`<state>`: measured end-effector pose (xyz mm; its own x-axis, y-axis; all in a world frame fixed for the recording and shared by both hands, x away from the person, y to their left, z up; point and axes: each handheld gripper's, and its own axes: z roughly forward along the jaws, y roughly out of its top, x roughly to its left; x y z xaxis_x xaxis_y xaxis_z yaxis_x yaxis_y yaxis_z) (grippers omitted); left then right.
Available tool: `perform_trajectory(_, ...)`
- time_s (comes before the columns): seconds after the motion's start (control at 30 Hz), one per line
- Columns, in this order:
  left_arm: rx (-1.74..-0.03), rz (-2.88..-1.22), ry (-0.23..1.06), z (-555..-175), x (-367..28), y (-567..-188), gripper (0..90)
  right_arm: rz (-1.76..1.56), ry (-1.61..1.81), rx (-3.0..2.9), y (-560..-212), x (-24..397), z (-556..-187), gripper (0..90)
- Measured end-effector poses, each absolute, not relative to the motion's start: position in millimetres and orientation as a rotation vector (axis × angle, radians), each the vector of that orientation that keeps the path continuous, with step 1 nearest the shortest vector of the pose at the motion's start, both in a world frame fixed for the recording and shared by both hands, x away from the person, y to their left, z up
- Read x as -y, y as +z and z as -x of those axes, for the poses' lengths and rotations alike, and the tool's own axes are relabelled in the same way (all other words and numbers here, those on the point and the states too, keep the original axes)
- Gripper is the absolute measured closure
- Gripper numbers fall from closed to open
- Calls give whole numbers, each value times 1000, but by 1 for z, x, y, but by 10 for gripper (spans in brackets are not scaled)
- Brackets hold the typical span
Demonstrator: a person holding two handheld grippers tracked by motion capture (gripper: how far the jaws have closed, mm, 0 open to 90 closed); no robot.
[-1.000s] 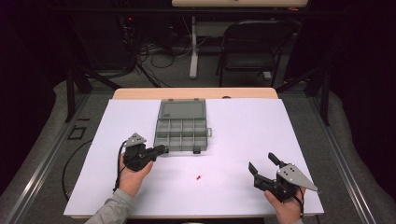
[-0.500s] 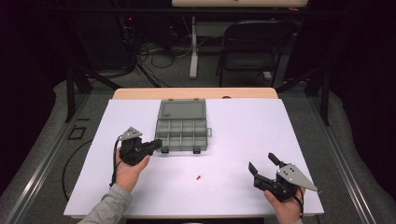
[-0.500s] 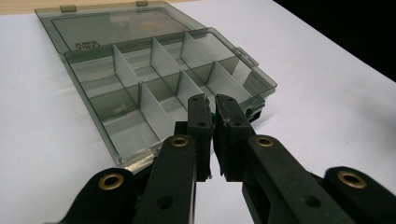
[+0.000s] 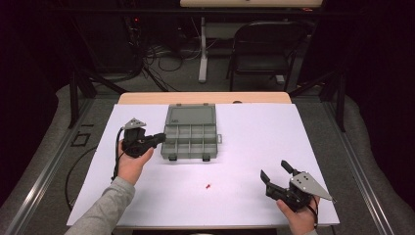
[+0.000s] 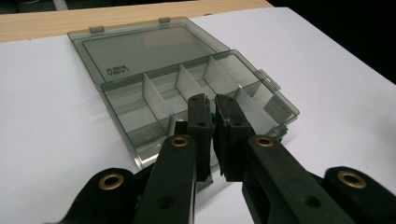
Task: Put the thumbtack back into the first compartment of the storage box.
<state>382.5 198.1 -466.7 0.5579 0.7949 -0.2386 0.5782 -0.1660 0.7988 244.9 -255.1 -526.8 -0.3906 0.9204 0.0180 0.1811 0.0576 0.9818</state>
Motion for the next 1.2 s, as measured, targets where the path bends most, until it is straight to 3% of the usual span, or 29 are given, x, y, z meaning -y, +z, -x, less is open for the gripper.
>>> perform_trajectory(0.57, -1168, -1916, 302, -419, -188, -459, 856, -1117, 1384, -1661, -527, 255, -246, 199)
perform_trajectory(1.2, -1267, -1964, 305, -458, -178, -482, 856, -1114, 1376, -1672, -528, 255, -246, 200)
